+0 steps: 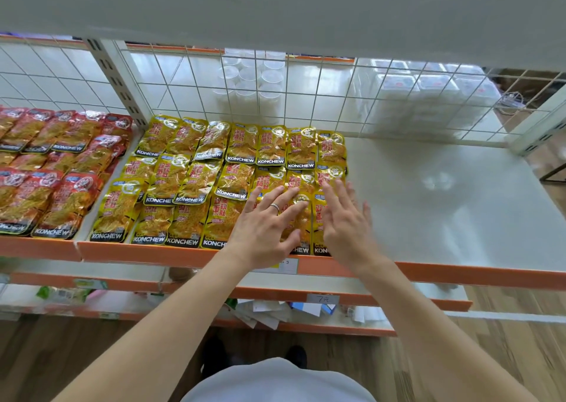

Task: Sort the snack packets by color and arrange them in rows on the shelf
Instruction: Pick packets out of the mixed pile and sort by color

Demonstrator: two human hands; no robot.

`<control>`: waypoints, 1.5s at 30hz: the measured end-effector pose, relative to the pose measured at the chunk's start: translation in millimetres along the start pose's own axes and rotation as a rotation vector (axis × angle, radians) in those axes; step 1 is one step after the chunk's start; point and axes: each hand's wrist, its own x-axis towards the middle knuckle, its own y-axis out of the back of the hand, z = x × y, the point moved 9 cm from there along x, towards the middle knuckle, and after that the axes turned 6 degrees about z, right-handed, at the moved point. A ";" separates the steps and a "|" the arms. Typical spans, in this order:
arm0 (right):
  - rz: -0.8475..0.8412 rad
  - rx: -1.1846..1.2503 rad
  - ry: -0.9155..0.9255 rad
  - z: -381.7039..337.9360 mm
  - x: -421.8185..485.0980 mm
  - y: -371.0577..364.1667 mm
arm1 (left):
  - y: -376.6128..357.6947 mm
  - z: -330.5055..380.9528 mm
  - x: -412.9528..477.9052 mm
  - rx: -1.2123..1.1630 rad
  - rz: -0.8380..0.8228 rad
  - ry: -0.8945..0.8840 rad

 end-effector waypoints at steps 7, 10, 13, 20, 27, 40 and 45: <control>-0.040 -0.093 -0.005 21.3 84.7 16.0 | -1.7 -1.7 2.4 0.009 -0.009 0.013; -0.163 -0.152 -0.022 31.7 99.5 -3.9 | 0.5 -1.2 1.5 -0.001 0.018 0.017; -0.196 -0.135 -0.029 33.4 99.9 -14.2 | 0.8 -0.7 1.8 0.001 0.029 0.012; -0.155 -0.127 -0.006 26.2 94.9 -20.0 | -1.5 -1.6 3.0 0.004 0.032 0.021; -0.143 -0.089 -0.008 27.9 95.7 -20.7 | -2.1 -0.5 4.1 0.011 0.019 0.021; -0.098 -0.113 0.117 8.6 42.0 -18.0 | -4.2 -3.3 3.5 -0.013 0.009 0.041; -0.111 -0.140 0.128 1.3 20.4 -28.0 | -2.4 -3.5 2.4 -0.025 0.034 0.039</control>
